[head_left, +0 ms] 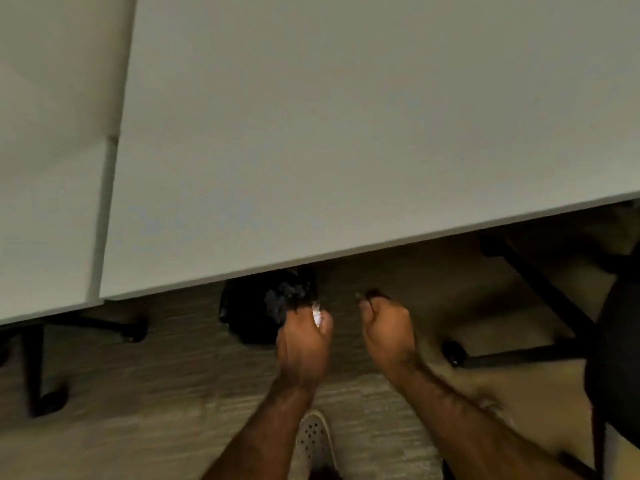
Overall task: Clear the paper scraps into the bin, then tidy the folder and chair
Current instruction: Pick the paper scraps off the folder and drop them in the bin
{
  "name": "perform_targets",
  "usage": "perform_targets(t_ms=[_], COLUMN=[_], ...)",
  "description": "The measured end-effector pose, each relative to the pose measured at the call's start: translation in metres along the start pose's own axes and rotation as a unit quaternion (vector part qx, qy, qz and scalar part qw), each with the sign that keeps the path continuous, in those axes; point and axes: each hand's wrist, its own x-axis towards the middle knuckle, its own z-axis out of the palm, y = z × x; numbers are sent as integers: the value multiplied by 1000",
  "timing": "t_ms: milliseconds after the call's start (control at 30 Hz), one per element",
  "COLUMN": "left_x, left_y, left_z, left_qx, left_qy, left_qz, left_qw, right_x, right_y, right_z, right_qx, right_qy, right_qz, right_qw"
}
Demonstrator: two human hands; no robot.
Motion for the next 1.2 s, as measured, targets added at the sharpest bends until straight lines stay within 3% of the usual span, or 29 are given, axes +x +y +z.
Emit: perform_targets(t_ms=[67,200,300,567,633,767,967,1200], left_x=[16,42,69,98,89,67,33,-17], left_y=[-53,-138,-181,-246,-254,-259,-225,-142], left_z=[1,18,36,75,81,81,49,-25], left_qx=[-5,-13,-1,-79,-10,111,108,117], left_qy=[12,10,-30,-34,-72,-104,-122,-166], left_qz=[-51,-49,-100,-88,-88,-67,-20,48], left_qw=[999,999,995,992,993,986,986,978], right_x=[12,37,49,63,56,37,5,-55], right_y=[-12,-31,-38,-38,-32,-26,-30,-39], right_z=[59,150,201,286,289,280,233,126], right_qx=[-11,-11,42,-22,-87,-89,-88,-100], right_qy=[-89,-202,-226,-253,-272,-256,-242,-176], right_qz=[41,113,51,-39,-60,-51,-51,-41], right_qw=[995,973,972,966,957,961,965,978])
